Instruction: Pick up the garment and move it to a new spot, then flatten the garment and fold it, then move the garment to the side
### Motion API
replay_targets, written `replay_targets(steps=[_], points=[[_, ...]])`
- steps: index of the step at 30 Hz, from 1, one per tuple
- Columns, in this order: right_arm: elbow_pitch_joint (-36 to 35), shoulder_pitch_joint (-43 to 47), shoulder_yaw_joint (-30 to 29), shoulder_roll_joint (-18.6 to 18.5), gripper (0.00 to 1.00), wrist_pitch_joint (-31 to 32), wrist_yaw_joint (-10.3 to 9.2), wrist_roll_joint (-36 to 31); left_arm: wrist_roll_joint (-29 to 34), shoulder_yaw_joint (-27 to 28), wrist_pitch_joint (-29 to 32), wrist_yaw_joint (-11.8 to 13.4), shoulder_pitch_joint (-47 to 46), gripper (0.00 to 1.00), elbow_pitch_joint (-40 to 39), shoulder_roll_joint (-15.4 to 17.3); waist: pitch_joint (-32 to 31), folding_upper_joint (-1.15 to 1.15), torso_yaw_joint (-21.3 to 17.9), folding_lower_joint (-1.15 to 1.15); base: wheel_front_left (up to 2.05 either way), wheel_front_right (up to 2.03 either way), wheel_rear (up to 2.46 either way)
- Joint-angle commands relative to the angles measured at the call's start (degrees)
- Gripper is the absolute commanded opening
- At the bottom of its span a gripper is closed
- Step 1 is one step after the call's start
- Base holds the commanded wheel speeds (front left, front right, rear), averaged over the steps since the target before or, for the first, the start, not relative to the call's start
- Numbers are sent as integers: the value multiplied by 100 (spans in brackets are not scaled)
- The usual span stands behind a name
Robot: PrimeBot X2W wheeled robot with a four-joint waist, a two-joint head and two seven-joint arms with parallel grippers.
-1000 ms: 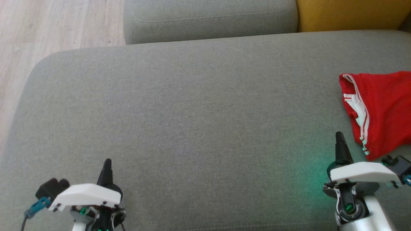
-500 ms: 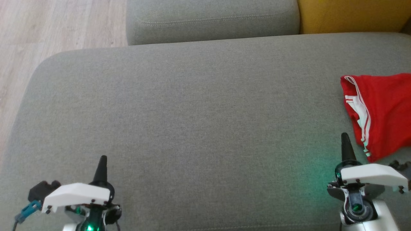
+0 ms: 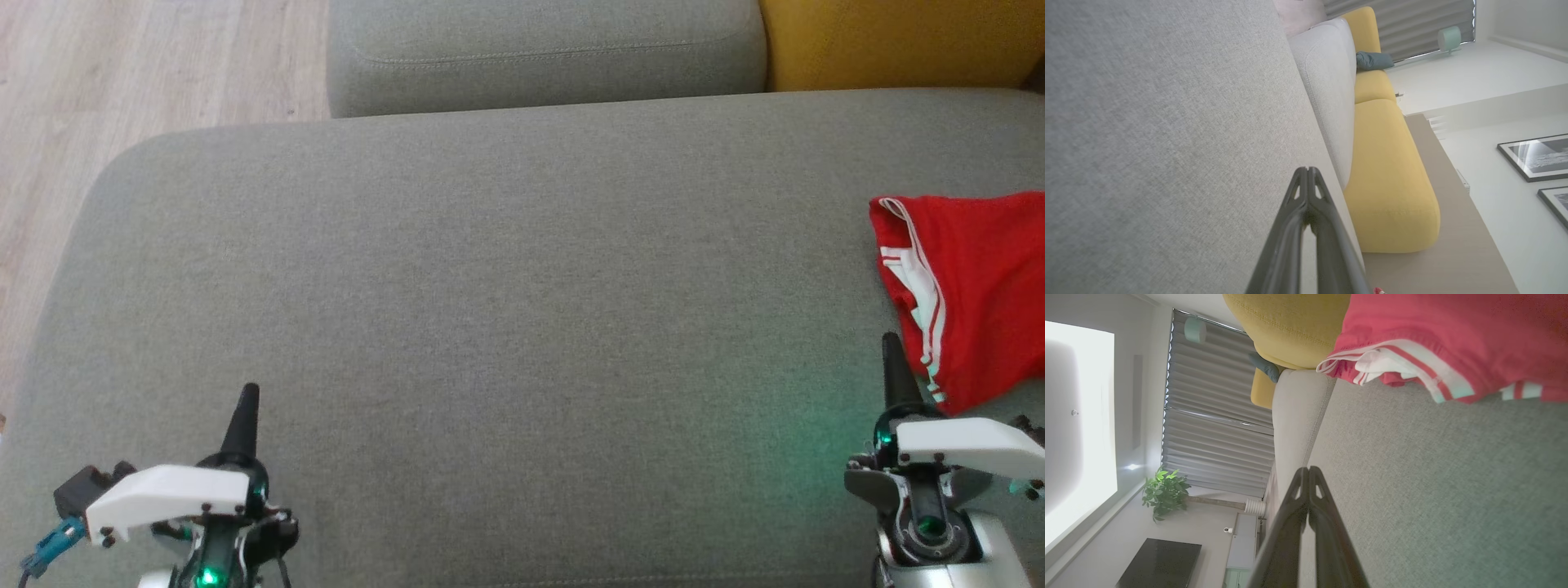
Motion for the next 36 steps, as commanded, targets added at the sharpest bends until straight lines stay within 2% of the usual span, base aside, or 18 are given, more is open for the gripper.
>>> replay_targets(steps=[1,26,36], points=[[-273,-111,54,-23,0,68,30,172,-154,192,52,-77,-318,0,-225,55,-3,0,4,0,0,0,0],[-820,108,-198,-12,0,497,38,1869,-1814,591,490,-453,-338,0,-473,66,-66,0,93,0,0,0,0],[-857,123,-215,-11,0,525,39,1983,-1926,618,520,-478,-339,0,-490,66,-70,0,99,0,0,0,0]])
